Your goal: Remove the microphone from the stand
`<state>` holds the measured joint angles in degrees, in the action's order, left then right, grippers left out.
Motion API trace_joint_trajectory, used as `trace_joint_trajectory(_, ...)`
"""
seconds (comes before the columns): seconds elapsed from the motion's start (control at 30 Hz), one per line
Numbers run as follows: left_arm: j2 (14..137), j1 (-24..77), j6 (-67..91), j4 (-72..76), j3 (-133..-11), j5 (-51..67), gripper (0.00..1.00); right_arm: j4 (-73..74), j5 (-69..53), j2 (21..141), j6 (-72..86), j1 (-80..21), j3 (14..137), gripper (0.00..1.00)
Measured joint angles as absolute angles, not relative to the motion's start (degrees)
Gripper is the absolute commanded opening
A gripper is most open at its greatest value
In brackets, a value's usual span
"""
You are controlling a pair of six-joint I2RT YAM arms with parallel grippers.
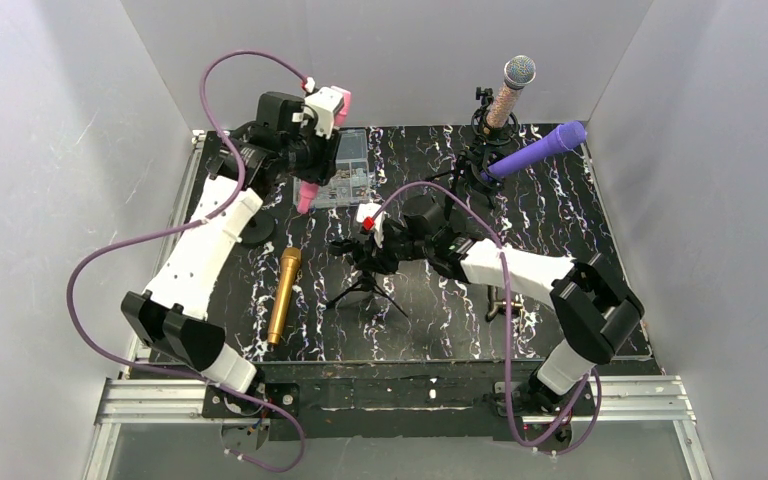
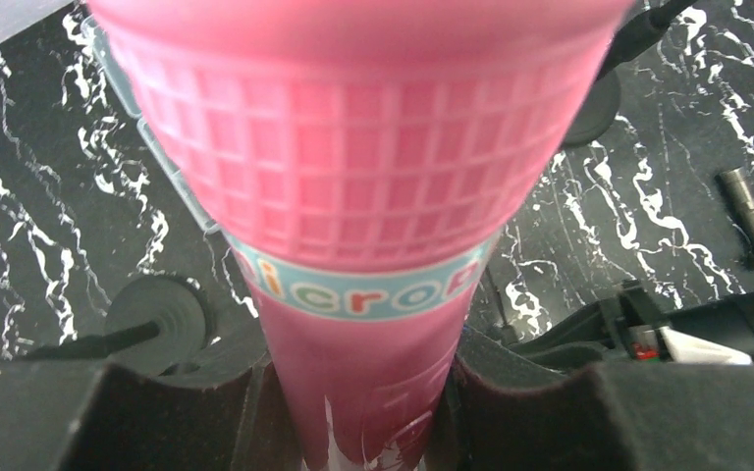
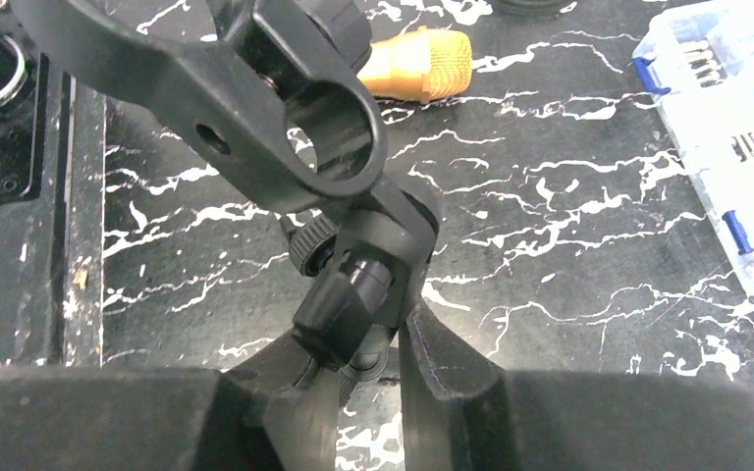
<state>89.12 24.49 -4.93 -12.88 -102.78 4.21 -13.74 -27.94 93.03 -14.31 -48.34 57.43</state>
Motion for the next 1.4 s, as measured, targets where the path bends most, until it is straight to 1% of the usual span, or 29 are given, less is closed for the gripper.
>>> trace_joint_trajectory(0.13,86.3,23.4,-4.4,-14.1,-100.0,3.8,0.0,-9.6,-28.1,90.9,-16.9,-48.4,57.4,0.01)
trace_joint_trajectory(0.33,81.7,22.9,-2.1,-15.3,-92.5,3.7,0.0,-2.3,-29.3,86.7,-20.8,-46.9,57.4,0.01)
trace_joint_trajectory(0.57,80.4,22.9,3.6,-14.5,-82.9,5.7,0.0,4.4,-30.9,83.1,-23.2,-45.0,57.4,0.01)
trace_joint_trajectory(0.87,78.3,22.9,10.6,-12.2,-70.7,6.7,0.0,7.7,-36.0,76.8,-24.0,-43.5,55.4,0.01)
trace_joint_trajectory(1.07,78.3,23.2,13.8,-10.7,-65.9,6.5,0.0,7.2,-37.6,76.3,-23.9,-42.8,53.9,0.01)
trace_joint_trajectory(1.4,79.2,26.3,17.3,-11.1,-59.2,2.8,0.0,6.6,-38.0,76.2,-23.7,-42.4,52.4,0.01)
